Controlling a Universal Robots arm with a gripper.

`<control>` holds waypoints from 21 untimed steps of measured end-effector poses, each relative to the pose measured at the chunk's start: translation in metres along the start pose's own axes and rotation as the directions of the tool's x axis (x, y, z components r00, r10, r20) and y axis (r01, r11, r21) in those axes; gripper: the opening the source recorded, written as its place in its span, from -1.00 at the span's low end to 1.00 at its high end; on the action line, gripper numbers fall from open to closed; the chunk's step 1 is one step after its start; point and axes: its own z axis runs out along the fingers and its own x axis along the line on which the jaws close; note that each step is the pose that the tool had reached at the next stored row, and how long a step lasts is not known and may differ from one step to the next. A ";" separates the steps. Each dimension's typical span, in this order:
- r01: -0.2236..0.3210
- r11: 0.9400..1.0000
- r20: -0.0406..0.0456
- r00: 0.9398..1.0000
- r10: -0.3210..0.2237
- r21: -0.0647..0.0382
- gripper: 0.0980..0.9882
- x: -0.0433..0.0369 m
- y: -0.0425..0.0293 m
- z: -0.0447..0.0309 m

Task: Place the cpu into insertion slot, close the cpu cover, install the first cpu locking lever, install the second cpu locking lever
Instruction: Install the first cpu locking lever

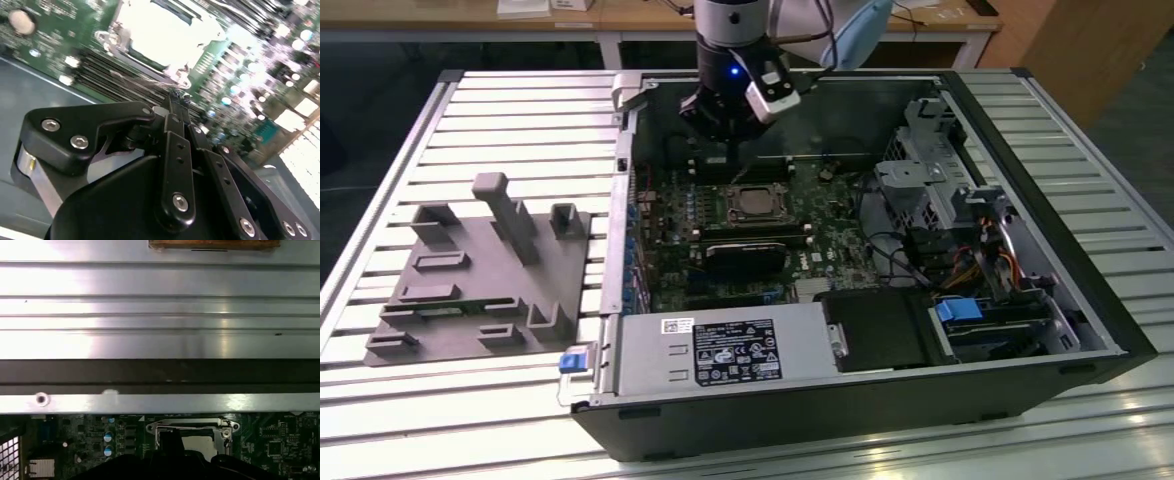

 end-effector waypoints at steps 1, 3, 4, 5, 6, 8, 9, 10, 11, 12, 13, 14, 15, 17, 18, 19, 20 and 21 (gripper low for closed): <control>0.000 1.000 0.000 1.000 0.000 0.000 -0.98 -0.0044 0.0002 0.0004; 0.000 1.000 0.000 1.000 0.000 0.000 -0.98 -0.0077 0.0002 0.0010; 0.000 1.000 0.000 1.000 0.000 0.000 -0.98 -0.0077 0.0002 0.0010; 0.000 1.000 0.000 1.000 0.000 -0.003 -0.98 -0.0077 0.0001 0.0010; -0.001 1.000 -0.001 1.000 0.001 -0.016 -0.98 -0.0077 0.0001 0.0014; -0.002 0.999 -0.001 1.000 0.002 -0.046 -0.98 -0.0077 0.0001 0.0022; -0.002 0.999 -0.001 1.000 0.002 -0.051 -0.98 -0.0080 0.0002 0.0034; -0.002 0.999 -0.001 1.000 0.002 -0.051 -0.98 -0.0080 0.0001 0.0036; -0.002 0.999 -0.002 1.000 0.002 -0.051 -0.98 -0.0081 0.0001 0.0046; -0.002 0.999 -0.001 1.000 0.002 -0.051 -0.98 -0.0083 0.0001 0.0061; -0.002 0.999 -0.001 1.000 0.002 -0.051 -0.98 -0.0091 0.0001 0.0079; -0.002 0.999 -0.002 1.000 0.002 -0.051 -0.98 -0.0111 0.0001 0.0097; -0.002 0.999 -0.002 1.000 0.002 -0.051 -0.98 -0.0135 0.0002 0.0114; -0.002 0.999 -0.002 1.000 0.002 -0.051 -0.98 -0.0177 0.0002 0.0142; -0.002 0.999 -0.002 1.000 0.002 -0.051 -0.98 -0.0185 0.0002 0.0156; -0.002 0.999 -0.002 1.000 0.002 -0.051 -0.98 -0.0187 0.0002 0.0168; -0.002 0.999 -0.001 1.000 0.002 -0.051 -0.98 -0.0187 0.0002 0.0179; -0.002 0.999 -0.001 1.000 0.002 -0.051 -0.98 -0.0187 0.0002 0.0190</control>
